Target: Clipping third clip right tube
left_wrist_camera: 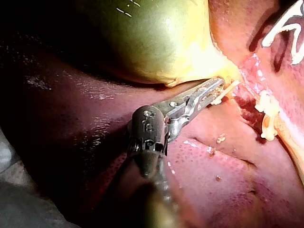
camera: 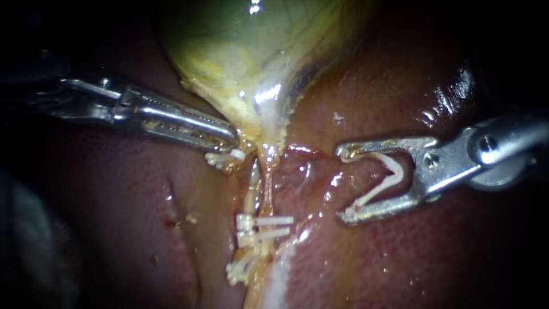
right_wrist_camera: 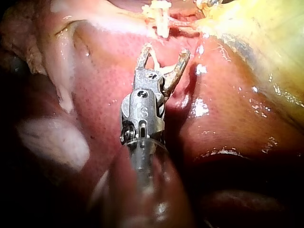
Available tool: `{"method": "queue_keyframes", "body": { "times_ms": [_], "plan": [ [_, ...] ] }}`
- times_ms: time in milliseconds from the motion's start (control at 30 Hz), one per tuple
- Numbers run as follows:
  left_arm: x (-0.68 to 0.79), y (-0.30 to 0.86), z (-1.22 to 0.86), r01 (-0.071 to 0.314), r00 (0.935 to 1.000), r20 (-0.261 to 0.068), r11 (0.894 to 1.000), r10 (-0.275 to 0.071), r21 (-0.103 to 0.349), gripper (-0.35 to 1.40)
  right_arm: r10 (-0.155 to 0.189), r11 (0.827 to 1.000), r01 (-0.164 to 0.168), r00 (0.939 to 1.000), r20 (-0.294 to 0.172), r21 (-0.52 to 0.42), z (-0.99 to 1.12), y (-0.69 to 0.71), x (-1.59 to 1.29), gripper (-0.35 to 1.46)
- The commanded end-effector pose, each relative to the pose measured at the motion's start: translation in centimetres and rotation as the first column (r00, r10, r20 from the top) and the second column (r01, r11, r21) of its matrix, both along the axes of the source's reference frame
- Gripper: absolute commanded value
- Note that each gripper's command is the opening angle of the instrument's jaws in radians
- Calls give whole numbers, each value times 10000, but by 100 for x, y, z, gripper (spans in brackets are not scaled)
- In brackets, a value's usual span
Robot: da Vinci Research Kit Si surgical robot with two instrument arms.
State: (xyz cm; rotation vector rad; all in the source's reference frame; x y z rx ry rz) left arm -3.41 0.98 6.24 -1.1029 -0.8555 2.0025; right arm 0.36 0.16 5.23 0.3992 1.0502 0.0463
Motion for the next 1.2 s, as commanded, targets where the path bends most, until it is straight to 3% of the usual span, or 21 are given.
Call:
{"method": "queue_keyframes", "body": {
  "times_ms": [33,167,400,633,700,833,967,1100,1200],
  "plan": [
    [2,0,-1,-13,10000,14,10000,13,4,-35,-4,10000,4,10000,1,-3,0,0,0,50],
    [16,3,-14,-72,9999,71,10000,72,61,-35,-7,10000,7,10000,-2,5,-2,0,0,50],
    [50,22,-53,274,9996,-76,9996,-273,31,-35,-8,10000,8,10000,26,26,-6,2,0,50],
    [52,23,-55,332,9994,-110,9994,-332,15,-35,55,9999,-55,10000,-25,150,-9,5,10,49],
    [52,23,-55,330,9994,-109,9995,-330,15,-35,235,9956,-252,9995,198,899,-8,5,17,49],
    [52,23,-55,330,9994,-109,9995,-330,16,-35,595,9737,-718,9962,629,2163,-5,7,34,46],
    [50,23,-55,336,9994,-113,9994,-336,14,-35,1344,9263,-1602,9861,980,3409,5,6,54,46],
    [50,23,-54,343,9993,-118,9994,-343,10,-35,1626,8912,-1930,9807,1082,4105,20,2,71,45],
    [49,23,-54,347,9993,-121,9994,-346,8,-35,1748,8763,-2120,9767,1245,4326,31,1,84,45]
  ]
}}
